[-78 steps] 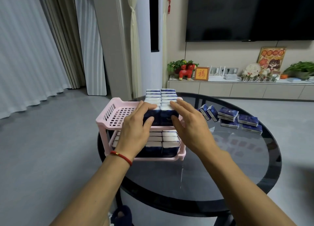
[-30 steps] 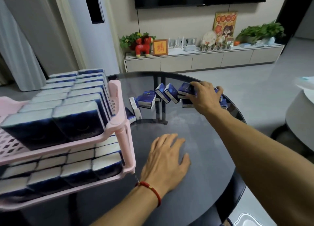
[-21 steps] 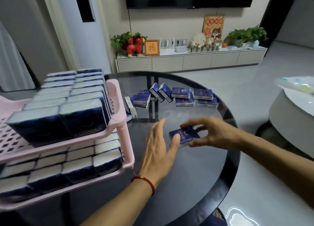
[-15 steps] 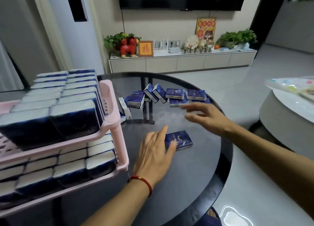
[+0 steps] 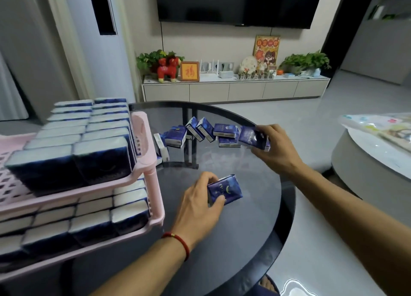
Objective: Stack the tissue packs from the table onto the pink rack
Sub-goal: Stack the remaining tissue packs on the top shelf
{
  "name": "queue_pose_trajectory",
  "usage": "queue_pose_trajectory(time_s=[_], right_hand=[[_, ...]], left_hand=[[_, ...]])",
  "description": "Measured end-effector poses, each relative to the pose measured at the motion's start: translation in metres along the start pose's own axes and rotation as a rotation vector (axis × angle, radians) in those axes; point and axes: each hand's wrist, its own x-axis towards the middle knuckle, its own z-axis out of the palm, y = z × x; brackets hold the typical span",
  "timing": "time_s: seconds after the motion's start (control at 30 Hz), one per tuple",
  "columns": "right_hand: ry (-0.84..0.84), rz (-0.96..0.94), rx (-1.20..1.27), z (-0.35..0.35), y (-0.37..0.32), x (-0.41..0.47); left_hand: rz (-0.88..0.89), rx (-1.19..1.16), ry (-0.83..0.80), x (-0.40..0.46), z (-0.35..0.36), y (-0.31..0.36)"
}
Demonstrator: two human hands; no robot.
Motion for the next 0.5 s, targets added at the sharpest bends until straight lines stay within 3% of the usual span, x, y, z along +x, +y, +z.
queue_pose_trajectory(time_s=[0.1,0.17,0.23,0.37,0.5], right_hand=[[-0.186,-0.046,0.314,-0.030,-0.034,-0.056],[-0.366,-0.070,0.376,-0.046,-0.056,-0.087],[-0.460,-0.104,0.326,-0.052,-0.072,-0.108],[-0.479,-0.230,0.237,-0.057,-0.095,-0.119],[-0.530,-0.438,0.110,-0.056,-0.123,-0.125]], left_hand=[[-0.158,-0.152,-0.005,-0.001,-0.005,0.012],[-0.248,-0.330,-0.042,-0.002,-0.006,0.021],[-0.315,-0.557,-0.095,-0.009,-0.011,0.030],[-0.431,-0.878,-0.233,-0.030,-0.029,0.037],[-0.385,-0.944,-0.302,-0.059,-0.050,0.034]])
